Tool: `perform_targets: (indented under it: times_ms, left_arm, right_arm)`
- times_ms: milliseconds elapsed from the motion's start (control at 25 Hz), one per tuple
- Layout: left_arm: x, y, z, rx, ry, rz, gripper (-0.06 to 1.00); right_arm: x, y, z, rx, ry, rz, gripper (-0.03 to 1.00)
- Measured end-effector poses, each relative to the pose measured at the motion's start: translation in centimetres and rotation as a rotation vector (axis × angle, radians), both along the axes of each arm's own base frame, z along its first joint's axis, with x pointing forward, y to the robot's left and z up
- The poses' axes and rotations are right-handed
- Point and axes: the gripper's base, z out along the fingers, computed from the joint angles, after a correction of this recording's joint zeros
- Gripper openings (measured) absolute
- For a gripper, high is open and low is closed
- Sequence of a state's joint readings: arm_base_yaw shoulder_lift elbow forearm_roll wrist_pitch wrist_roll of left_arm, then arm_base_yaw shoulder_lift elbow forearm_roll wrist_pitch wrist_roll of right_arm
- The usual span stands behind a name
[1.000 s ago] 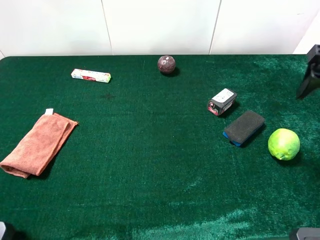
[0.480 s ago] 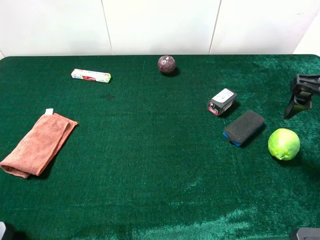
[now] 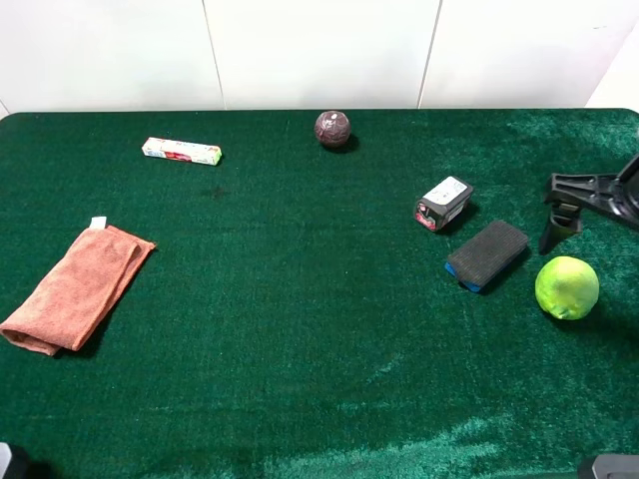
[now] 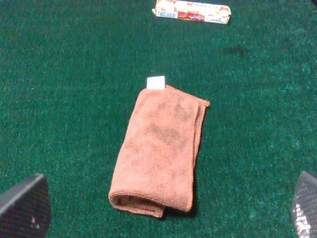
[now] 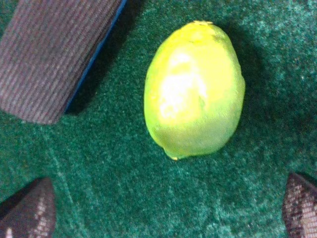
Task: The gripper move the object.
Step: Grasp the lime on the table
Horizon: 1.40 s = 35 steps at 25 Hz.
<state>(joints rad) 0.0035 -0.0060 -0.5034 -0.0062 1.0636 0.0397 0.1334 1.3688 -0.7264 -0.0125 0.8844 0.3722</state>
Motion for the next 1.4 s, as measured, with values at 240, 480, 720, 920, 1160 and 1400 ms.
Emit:
perform_targets:
  times_ms: [240,480,720,920,1160,1400]
  left_arm:
    - [0.0,0.0,0.0,0.000,0.000,0.000,0.99]
    - [0.0,0.0,0.0,0.000,0.000,0.000,0.99]
    - [0.0,0.0,0.0,0.000,0.000,0.000,0.99]
    - [0.0,0.0,0.0,0.000,0.000,0.000,0.99]
    - [0.0,0.0,0.0,0.000,0.000,0.000,0.99]
    - [0.0,0.0,0.0,0.000,0.000,0.000,0.99]
  right_arm:
    - [1.0,-1.4,-1.5,-0.003,0.026,-0.025,0.70]
    - [1.4,-2.9,-1.8,0.013,0.011,-0.039,0.70]
    - [1.8,-3.3,-2.9,0.019,0.046,-0.028,0.70]
    - [2.6,-3.1,-5.0,0.043,0.094,-0.022,0.70]
    - [3.1,-3.0,-7.1,0.048,0.142,-0.026,0.70]
    - [3.3,-3.1,-8.2,0.047,0.157,-0.028,0.70]
